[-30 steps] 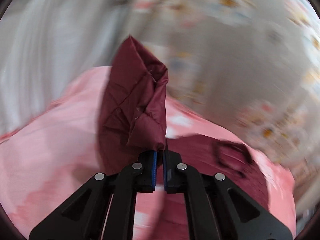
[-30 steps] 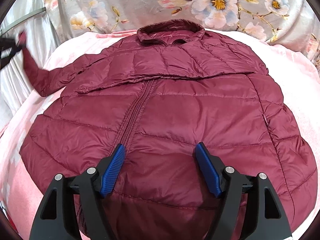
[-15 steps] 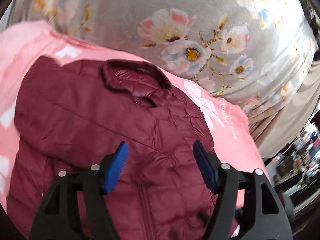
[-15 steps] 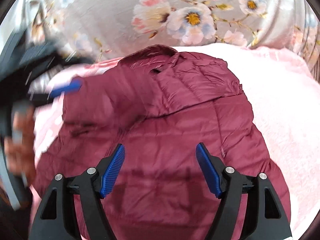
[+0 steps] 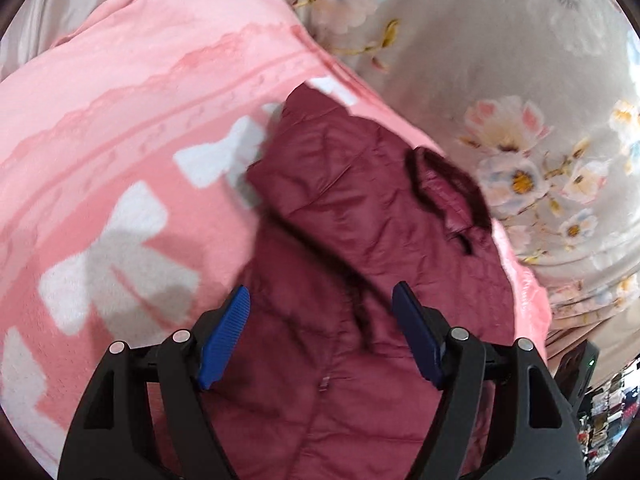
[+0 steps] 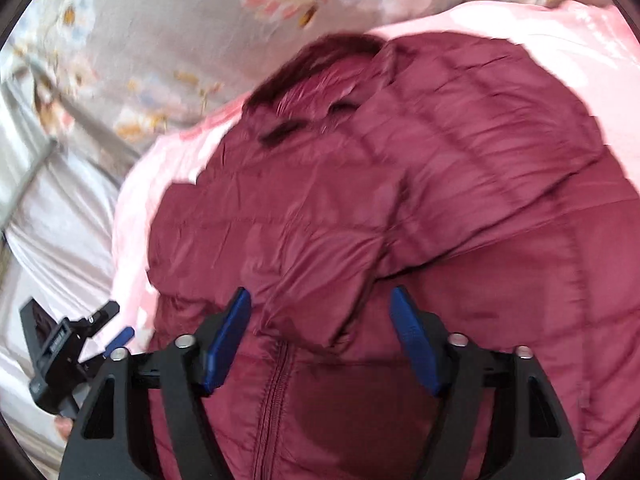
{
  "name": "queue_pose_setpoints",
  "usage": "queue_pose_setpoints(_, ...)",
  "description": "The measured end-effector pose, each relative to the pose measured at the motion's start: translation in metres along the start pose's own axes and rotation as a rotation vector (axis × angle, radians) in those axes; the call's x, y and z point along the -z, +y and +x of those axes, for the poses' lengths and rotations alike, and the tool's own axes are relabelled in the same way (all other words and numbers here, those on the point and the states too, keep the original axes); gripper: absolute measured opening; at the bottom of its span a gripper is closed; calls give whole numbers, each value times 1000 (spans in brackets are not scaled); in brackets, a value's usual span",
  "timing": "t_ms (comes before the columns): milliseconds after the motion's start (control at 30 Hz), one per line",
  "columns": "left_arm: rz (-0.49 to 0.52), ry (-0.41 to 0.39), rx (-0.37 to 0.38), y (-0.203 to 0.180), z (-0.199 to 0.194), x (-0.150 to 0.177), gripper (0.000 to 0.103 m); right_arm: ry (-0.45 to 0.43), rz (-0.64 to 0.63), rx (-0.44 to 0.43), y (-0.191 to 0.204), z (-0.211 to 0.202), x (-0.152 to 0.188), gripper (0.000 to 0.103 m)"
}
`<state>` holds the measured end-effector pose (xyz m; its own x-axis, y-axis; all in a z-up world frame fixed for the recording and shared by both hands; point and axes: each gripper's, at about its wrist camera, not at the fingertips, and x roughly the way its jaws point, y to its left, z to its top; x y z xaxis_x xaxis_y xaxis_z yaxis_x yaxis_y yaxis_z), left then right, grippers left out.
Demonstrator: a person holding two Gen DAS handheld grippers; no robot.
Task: Fold large clothes
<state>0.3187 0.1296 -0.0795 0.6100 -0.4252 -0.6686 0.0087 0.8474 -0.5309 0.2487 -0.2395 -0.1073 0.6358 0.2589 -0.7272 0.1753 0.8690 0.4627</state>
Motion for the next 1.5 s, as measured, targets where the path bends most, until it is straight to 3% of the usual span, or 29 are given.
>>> queue_pose_setpoints(33, 5, 12, -7, 1, 5, 2, 71, 18, -33, 10, 6, 6, 1, 25)
queue_pose_setpoints(67, 13, 31, -18, 1, 10, 5, 71, 34, -71, 40, 11, 10, 1, 2)
queue_pose_setpoints(167, 9, 47, -19, 3, 15, 5, 71, -22, -134, 75, 20, -5, -14, 2)
queue_pose_setpoints(233, 1, 28, 2, -1, 12, -1, 71, -125, -174, 109, 25, -37, -37, 2)
queue_pose_setpoints(333, -15, 3, 41, -9, 8, -18, 71, -271, -235, 219, 26, -85, -71, 2)
queue_pose_setpoints(400, -27, 3, 68, -17, 11, -31, 71, -309, -256, 291, 18, -100, -87, 2)
queue_pose_setpoints(600, -87, 29, 94, -35, 44, -63, 71, -233, -236, 354, -21, -71, -104, 1)
queue_pose_setpoints(667, -130, 42, 64, -30, 60, -72, 71, -226, -239, 364, -33, -67, -99, 1)
queue_pose_setpoints(700, -141, 48, 38, -28, 67, -74, 69, -226, -237, 369, -38, -64, -98, 1)
queue_pose_setpoints(833, -180, 71, -87, -12, 94, -75, 44, -201, -211, 362, -58, -54, -94, 1)
queue_pose_setpoints(1000, -146, 57, -163, -3, 103, -63, 28, -156, -190, 369, -79, -37, -78, 1)
queue_pose_setpoints(1300, 24, 19, -274, -20, 109, -54, 26, -98, -156, 366, -100, -13, -64, 1)
queue_pose_setpoints(1400, 12, 34, -242, -20, 100, -57, 25, -85, -141, 345, -102, -17, -66, 2)
queue_pose_setpoints(1467, -53, 45, -131, -14, 89, -62, 28, -80, -118, 316, -105, -20, -66, 4)
queue_pose_setpoints(1500, -82, 49, -102, -12, 88, -64, 35, -81, -99, 296, -108, -22, -66, 4)
